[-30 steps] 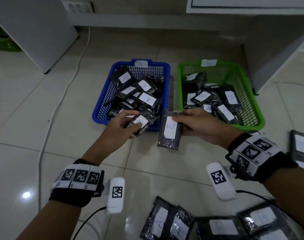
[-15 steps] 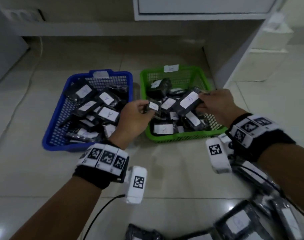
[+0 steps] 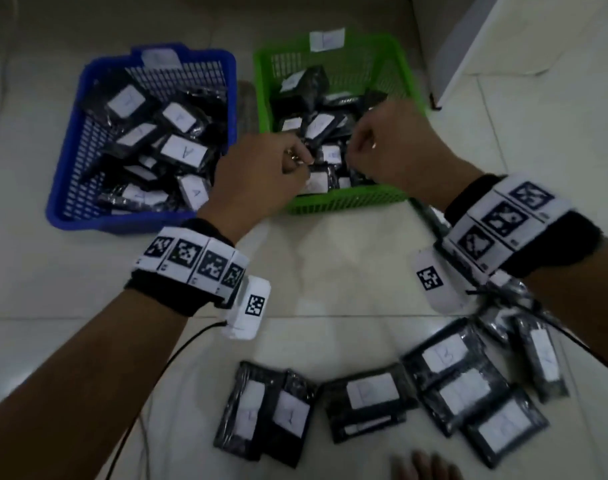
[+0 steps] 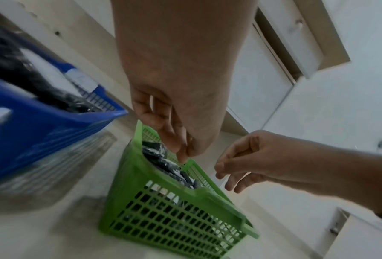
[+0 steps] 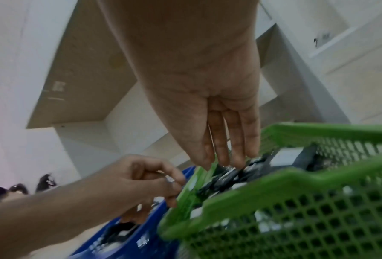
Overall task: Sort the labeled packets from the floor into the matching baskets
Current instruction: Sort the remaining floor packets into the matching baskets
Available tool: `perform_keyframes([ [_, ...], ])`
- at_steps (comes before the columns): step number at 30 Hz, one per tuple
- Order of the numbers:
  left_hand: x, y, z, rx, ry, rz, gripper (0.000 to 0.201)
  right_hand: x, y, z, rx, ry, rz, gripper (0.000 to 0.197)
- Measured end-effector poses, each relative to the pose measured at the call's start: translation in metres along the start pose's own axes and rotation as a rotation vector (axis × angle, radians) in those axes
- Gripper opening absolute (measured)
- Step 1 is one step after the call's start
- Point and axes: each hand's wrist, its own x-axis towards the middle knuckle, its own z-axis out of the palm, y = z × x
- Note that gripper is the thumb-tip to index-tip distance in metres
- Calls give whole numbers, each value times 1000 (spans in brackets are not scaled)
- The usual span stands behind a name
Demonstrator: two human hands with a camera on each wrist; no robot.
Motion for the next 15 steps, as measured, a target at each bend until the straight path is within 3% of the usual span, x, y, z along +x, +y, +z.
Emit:
perform_keyframes([
  [3, -35, -9, 5, -123, -130, 8, 8, -36, -29, 13, 56, -155, -123, 12],
  [6, -68, -20, 7, -182, -374, -5, 11, -72, -50, 32, 139, -333, -160, 14],
  [11, -124, -45, 10, 21, -830, -43, 34, -125, -68, 87, 169, -614, -179, 33],
  [15, -158, -53, 7, 90, -952, -128, 54, -154, -86, 114, 84, -723, -320, 52],
])
